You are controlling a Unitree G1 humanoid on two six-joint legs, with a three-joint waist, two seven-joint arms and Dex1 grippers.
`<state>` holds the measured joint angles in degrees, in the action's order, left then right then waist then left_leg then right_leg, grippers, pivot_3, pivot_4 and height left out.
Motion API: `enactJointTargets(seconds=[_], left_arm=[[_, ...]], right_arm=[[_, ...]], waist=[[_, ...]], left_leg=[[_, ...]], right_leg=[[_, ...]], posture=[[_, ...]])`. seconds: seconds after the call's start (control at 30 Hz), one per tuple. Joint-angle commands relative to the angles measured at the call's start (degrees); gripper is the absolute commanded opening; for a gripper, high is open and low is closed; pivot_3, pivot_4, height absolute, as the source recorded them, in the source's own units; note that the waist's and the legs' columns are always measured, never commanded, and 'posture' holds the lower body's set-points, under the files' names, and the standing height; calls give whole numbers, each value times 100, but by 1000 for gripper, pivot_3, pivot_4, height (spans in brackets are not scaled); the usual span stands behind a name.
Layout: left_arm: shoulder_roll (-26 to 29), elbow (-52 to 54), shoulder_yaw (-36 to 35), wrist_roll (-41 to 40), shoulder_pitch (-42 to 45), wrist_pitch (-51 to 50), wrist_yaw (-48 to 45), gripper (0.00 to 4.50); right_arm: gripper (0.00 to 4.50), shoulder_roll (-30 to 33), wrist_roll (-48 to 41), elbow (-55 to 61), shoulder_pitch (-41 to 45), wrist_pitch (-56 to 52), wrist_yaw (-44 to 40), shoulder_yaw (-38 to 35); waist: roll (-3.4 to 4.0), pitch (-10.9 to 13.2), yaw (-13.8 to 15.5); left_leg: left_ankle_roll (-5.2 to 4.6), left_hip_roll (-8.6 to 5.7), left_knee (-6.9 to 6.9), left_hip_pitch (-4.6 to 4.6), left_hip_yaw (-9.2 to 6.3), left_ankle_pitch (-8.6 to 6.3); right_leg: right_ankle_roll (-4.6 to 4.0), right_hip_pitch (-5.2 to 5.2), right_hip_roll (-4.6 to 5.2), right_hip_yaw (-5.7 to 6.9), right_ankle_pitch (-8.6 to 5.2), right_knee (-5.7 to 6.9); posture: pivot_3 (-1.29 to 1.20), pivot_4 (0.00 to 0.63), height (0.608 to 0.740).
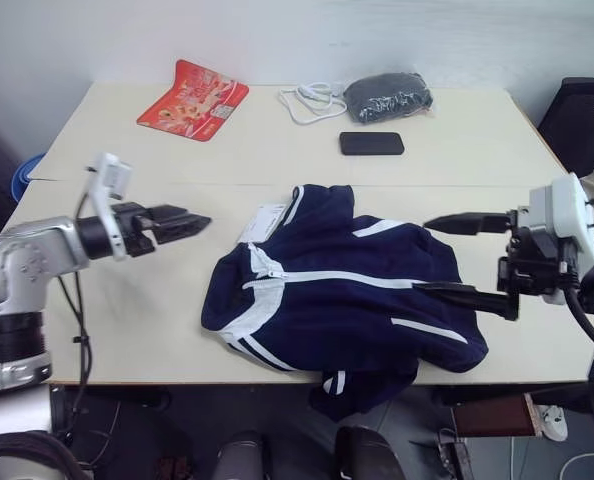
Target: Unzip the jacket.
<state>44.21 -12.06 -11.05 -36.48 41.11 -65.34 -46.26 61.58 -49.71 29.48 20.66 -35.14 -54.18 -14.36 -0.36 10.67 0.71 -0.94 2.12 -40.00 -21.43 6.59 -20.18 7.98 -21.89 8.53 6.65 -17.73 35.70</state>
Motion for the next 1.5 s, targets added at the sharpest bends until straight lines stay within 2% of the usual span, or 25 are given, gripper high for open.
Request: enactJointTargets(seconds=[0.03,0.17,0.27,0.5,0.97,1.13,1.37,1.5], left_arm=[[-33,-943,323,242,547,-282,-41,4500],[-254,-2080,322,508,1195,-147,160,4500],[-373,-2700,268,623,1563,-12,159,4500],[-864,-3456,56,625,2001,18,209,4500],[-1803,-5165,-710,770,2906,479,1157,4500],[-1816,-5246,-713,862,2946,459,1066,4500],[-1197,-4910,-741,892,2733,-308,1067,4500],[-1209,-4951,-962,822,2602,-273,1199,4500]], right_arm=[[4388,-247,-23,205,485,-198,391,313],[4388,-421,34,248,705,-340,610,417],[4388,-444,47,351,591,-393,698,349],[4388,-417,99,500,343,-402,784,228],[4388,-445,289,552,239,-343,800,207],[4388,-462,324,603,141,-334,847,133],[4388,-452,377,772,-176,-322,907,-77],[4388,-459,489,757,-206,-260,884,-8]], waist=[[-12,4,-2],[-19,1,3],[-23,3,40],[-30,0,66],[-41,3,53],[-42,4,52],[-44,5,-26],[-46,4,-45]], left_leg=[[0,0,-2,-11,9,0],[1,-3,-20,-80,37,5],[0,-7,-20,-87,35,5],[-3,-9,-22,-88,36,7],[-4,-10,-22,-89,36,8],[-4,-11,-20,-88,36,8],[-2,-11,-15,-88,36,9],[-1,-11,-15,-87,34,10]], right_leg=[[0,-12,0,-2,0,5],[2,-79,0,1,1,24],[2,-80,1,7,1,21],[5,-79,3,5,3,21],[6,-79,3,6,4,22],[7,-79,4,6,4,21],[7,-81,3,6,4,21],[7,-80,4,5,3,22]], posture=[[0,150,740],[0,150,740],[0,150,740],[0,150,740],[0,150,740],[0,150,740],[0,150,740],[0,150,740]])
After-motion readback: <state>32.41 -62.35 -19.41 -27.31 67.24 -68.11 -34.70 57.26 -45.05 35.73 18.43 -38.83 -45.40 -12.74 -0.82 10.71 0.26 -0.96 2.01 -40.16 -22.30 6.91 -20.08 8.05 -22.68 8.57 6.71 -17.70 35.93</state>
